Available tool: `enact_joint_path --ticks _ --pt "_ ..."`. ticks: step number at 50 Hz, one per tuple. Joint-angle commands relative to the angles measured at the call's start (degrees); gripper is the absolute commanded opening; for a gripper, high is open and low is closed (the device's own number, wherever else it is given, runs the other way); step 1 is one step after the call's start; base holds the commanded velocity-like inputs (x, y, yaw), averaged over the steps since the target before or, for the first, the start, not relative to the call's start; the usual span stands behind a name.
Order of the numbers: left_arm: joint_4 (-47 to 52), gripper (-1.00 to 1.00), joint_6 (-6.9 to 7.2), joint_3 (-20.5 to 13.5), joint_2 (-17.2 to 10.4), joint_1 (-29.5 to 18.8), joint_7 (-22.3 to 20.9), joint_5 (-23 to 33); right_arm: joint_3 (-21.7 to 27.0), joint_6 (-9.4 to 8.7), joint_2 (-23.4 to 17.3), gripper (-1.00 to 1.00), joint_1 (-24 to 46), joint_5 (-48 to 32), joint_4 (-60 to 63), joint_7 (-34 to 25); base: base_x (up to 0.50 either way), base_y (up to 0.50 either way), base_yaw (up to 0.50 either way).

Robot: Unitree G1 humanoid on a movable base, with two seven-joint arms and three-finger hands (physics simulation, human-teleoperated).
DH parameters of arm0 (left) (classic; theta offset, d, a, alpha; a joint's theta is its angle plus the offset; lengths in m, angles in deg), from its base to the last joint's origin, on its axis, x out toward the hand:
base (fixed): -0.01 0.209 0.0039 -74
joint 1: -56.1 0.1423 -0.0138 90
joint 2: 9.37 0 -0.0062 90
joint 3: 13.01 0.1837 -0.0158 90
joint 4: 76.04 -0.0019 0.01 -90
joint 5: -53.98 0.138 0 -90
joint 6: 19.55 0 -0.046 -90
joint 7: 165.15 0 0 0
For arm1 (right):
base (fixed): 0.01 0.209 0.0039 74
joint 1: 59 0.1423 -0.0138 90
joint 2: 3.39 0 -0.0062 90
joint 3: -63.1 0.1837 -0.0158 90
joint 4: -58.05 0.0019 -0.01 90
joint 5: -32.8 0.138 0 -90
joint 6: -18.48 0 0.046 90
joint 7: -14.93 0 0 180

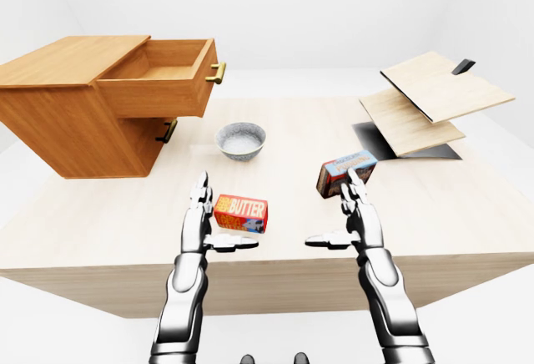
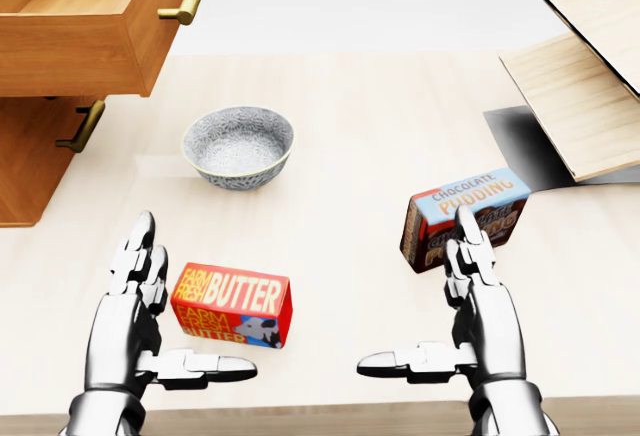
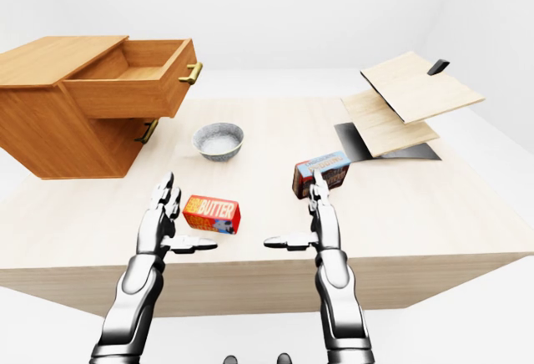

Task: Close the top drawer of the cabinet.

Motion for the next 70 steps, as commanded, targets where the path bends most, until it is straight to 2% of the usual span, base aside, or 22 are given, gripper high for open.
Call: enact_joint_path --ticks 1,2,3,4,7,8,11,17,19,22,23,25,27,28,34,37,44,47,49,51,64,70 --pt "2.9 1.0 -1.71 -0.5 -1.3 1.9 -3.3 2.0 5.7 -4.42 -2.5 1.0 -6.2 5.7 12.0 -6.5 0.0 0.0 0.0" --pt "2.9 1.0 -1.7 -0.5 -1.2 2.0 -3.4 2.1 5.9 -4.42 -2.4 1.0 -6.2 5.6 12.1 -6.7 0.0 0.0 0.0" --pt "4.5 1.0 1.28 -0.4 -1.3 2.4 -5.2 1.0 6.3 -4.42 -2.7 1.0 -6.3 4.2 12.3 -7.2 0.0 0.0 0.0" --pt "4.6 1.0 1.55 -0.4 -1.5 2.4 -6.1 1.3 6.2 -4.42 -2.5 1.0 -5.9 3.1 12.1 -7.2 0.0 0.0 0.0" --pt "2.7 1.0 -2.52 -1.1 -1.6 1.5 -5.0 4.0 4.9 -4.42 -1.7 1.0 -3.4 0.5 9.8 -6.3 0.0 0.0 0.0" --pt "1.7 1.0 -5.04 -1.1 -1.9 1.1 -5.0 5.1 4.3 -4.42 -1.5 1.0 -2.5 -0.5 8.7 -5.7 0.0 0.0 0.0" --pt "1.4 1.0 -3.7 -1.7 -1.9 0.5 -6.2 4.7 3.3 -4.42 -1.3 1.0 -0.9 -1.3 6.5 -4.9 0.0 0.0 0.0" --pt "1.5 1.0 -5.05 -2.4 -3.3 -1.6 -9.1 6.5 4.2 -4.42 -2.8 1.0 0.3 -1.2 5.8 -6.6 0.0 0.0 0.0" --pt "2.0 1.0 -2.88 -2.7 -3.8 -3.1 -11.2 5.9 5.2 -4.42 -3.6 1.0 1.3 -1.1 5.8 -7.5 0.0 0.0 0.0" --pt "0.1 1.0 -1.21 -4.0 -4.8 -6.6 -12.1 6.1 7.0 -4.42 -4.9 1.0 3.2 -0.7 5.7 -8.9 0.0 0.0 0.0" --pt "-0.2 1.0 0.7 -4.6 -5.5 -8.4 -13.2 5.4 7.4 -4.42 -5.8 1.0 4.0 -0.9 5.9 -10.1 0.0 0.0 0.0" --pt "-0.6 1.0 2.22 -5.0 -6.3 -10.2 -15.2 4.5 8.0 -4.42 -6.2 1.0 5.1 -1.0 5.7 -10.9 0.0 0.0 0.0" --pt "-0.8 1.0 2.79 -5.5 -6.8 -11.6 -15.5 4.6 8.5 -4.42 -7.0 1.0 5.9 -1.1 5.9 -12.0 0.0 0.0 0.0" --pt "-0.6 1.0 4.95 -5.9 -7.4 -13.2 -16.9 3.5 8.9 -4.42 -7.8 1.0 6.7 -1.5 5.8 -12.7 0.0 0.0 0.0" --pt "0.2 1.0 4.95 -6.3 -8.5 -16.5 -19.4 2.4 9.5 -4.42 -9.2 1.0 8.6 -3.5 6.4 -16.1 0.0 0.0 0.0" --pt "3.4 1.0 4.95 -6.4 -9.2 -19.2 -23.2 -0.2 9.6 -4.42 -11.3 1.0 11.4 -6.1 6.9 -18.3 0.0 0.0 0.0" --pt "7.7 1.0 4.95 -5.6 -10.7 -25.0 -24.5 -0.1 10.5 -4.42 -14.7 1.0 18.3 -8.9 8.5 -23.2 0.0 0.0 0.0" --pt "6.5 1.0 4.95 -5.3 -11.7 -31.3 -25.2 0.5 10.5 -4.42 -16.7 1.0 24.4 -9.8 6.1 -23.8 0.0 0.0 0.0" --pt "5.7 1.0 4.95 -5.3 -11.8 -32.9 -25.3 0.7 10.4 -4.42 -17.1 1.0 25.9 -10.1 5.3 -24.0 0.0 0.0 0.0" --pt "2.5 1.0 4.95 -5.1 -12.8 -38.3 -25.8 1.4 9.7 -4.42 -18.4 1.0 29.8 -11.0 2.8 -24.9 0.0 0.0 0.0" --pt "-26.8 1.0 4.95 -4.7 -16.5 -63.8 -28.9 6.0 7.9 -4.42 -22.8 1.0 45.9 -17.1 -11.6 -27.0 0.0 0.0 0.0" --pt "-31.4 1.0 4.95 -4.9 -17.2 -68.3 -27.8 6.1 7.9 -4.42 -24.2 1.0 52.6 -18.0 -17.4 -27.2 0.0 0.0 0.0"
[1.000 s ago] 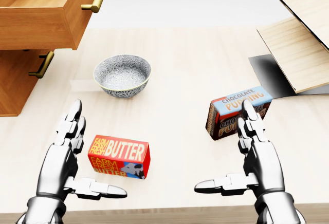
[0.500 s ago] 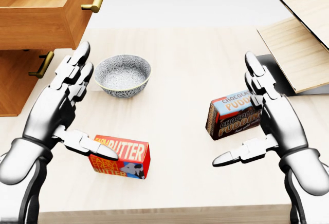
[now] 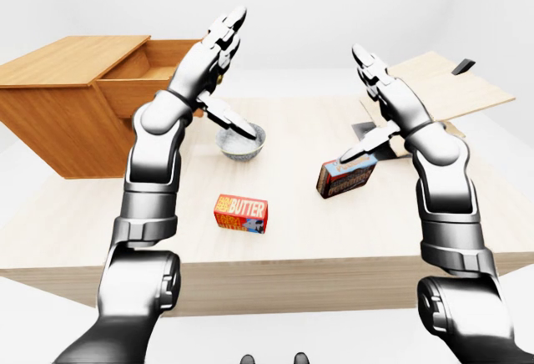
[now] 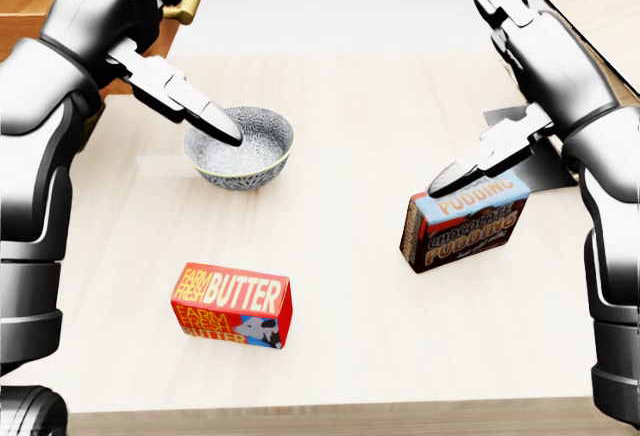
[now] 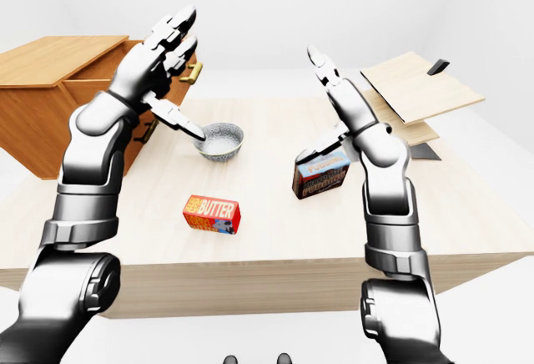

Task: Close the top drawer of the cabinet.

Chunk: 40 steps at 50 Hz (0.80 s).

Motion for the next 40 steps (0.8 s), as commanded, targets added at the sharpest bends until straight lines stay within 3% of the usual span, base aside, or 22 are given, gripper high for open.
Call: enact_joint_path --ticks 1,5,13,22,40 --pt "-13.6 1.0 0.0 -0.1 -2.1 -13.9 -0.4 1.4 -0.5 0.0 -3.3 1.0 12.7 -3.0 -9.9 -1.6 0.0 0.0 0.0" --pt "-11.2 1.0 0.0 -0.3 -2.2 -13.4 0.2 1.0 -0.3 0.0 -3.7 1.0 15.3 -2.8 -11.4 -1.1 0.0 0.0 0.0" --pt "-10.5 1.0 0.0 -0.6 -1.8 -12.4 2.7 0.0 -0.6 0.0 -3.6 1.0 14.0 -3.0 -9.6 -1.4 0.0 0.0 0.0" --pt "-2.2 1.0 0.0 -0.4 -1.6 -6.5 1.8 -0.9 -0.3 0.0 -3.5 1.0 12.5 -2.5 -6.6 -2.1 0.0 0.0 0.0" --pt "-5.5 1.0 0.0 -0.4 -1.8 -6.9 2.7 0.1 -0.3 0.0 -3.1 1.0 11.8 -2.7 -3.9 -2.4 0.1 0.0 0.0"
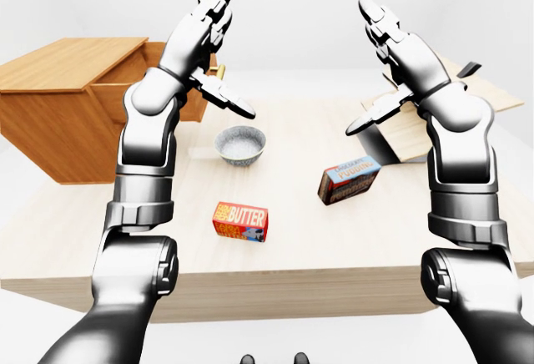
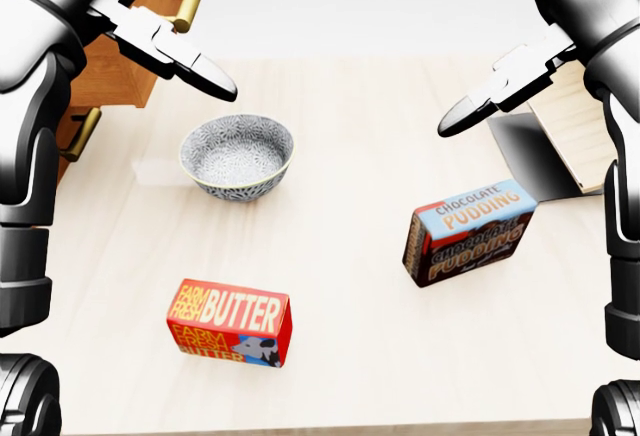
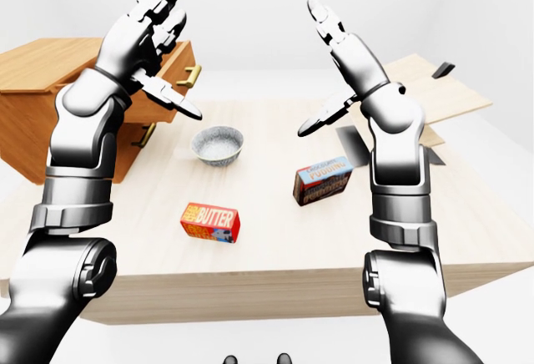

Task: Close the top drawer of the cabinet.

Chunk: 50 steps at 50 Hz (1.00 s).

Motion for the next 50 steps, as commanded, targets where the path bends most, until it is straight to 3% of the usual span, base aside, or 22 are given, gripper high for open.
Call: enact_joint_path --ticks 1,43,50 --pt "-0.2 1.0 0.0 0.1 -0.1 0.4 0.2 0.4 -0.1 0.0 0.2 1.0 -0.4 -0.1 1.3 -0.3 0.15 0.0 0.0" --pt "-1.5 1.0 0.0 0.1 -0.1 0.6 -0.1 1.9 0.0 0.0 0.9 1.0 -2.5 -1.3 6.0 -1.8 0.16 0.0 0.0" --pt "-3.6 1.0 0.0 -0.2 -0.2 -0.5 2.0 2.0 0.0 0.0 0.8 1.0 -3.2 -1.9 6.3 -0.9 0.03 0.0 0.0"
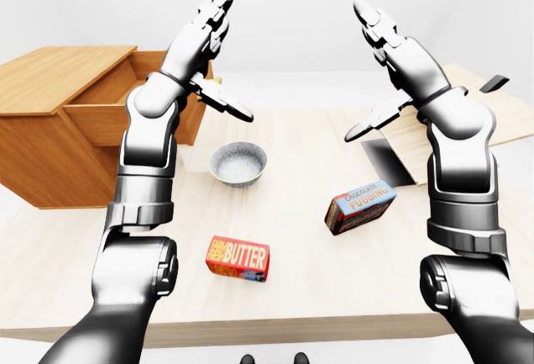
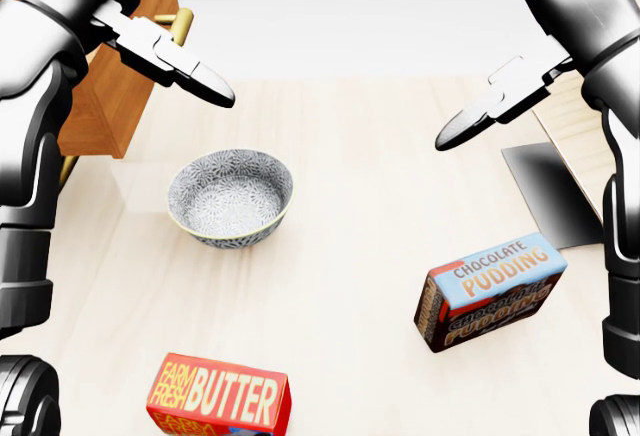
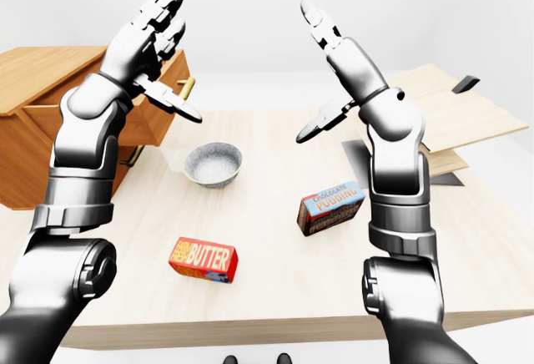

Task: Close the top drawer of the cabinet.

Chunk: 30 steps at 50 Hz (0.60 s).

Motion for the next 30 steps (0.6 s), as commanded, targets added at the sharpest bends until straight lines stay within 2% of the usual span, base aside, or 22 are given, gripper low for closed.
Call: enact_joint_path --ticks 1,8,20,21,22,30 --pt "-2.4 1.0 0.0 -0.2 -0.1 -1.3 2.0 0.2 0.0 0.0 0.1 1.0 -0.7 -0.6 1.0 0.5 0.0 0.0 0.0" --pt "-3.6 1.0 0.0 -0.3 -0.3 -2.2 2.7 -0.5 0.3 0.0 -0.1 1.0 -1.7 -0.7 3.3 -0.4 0.0 0.0 0.0" --pt "0.1 1.0 0.0 0.2 -0.1 -0.1 0.7 0.0 0.7 0.0 -0.6 1.0 -2.3 -1.2 4.8 -0.9 0.0 0.0 0.0" --pt "8.9 1.0 0.0 0.8 1.1 4.4 0.8 0.3 0.7 0.0 -0.4 1.0 -2.7 -1.2 4.6 -0.7 0.0 0.0 0.0" --pt "11.8 1.0 0.0 0.9 1.6 6.2 0.9 0.5 0.7 0.0 -0.4 1.0 -2.7 -1.2 4.5 -0.7 0.0 0.0 0.0" --pt "14.7 1.0 0.0 0.9 3.0 10.1 1.1 1.0 0.6 0.0 -0.3 1.0 -3.1 -1.4 4.2 -0.4 0.0 0.0 0.0"
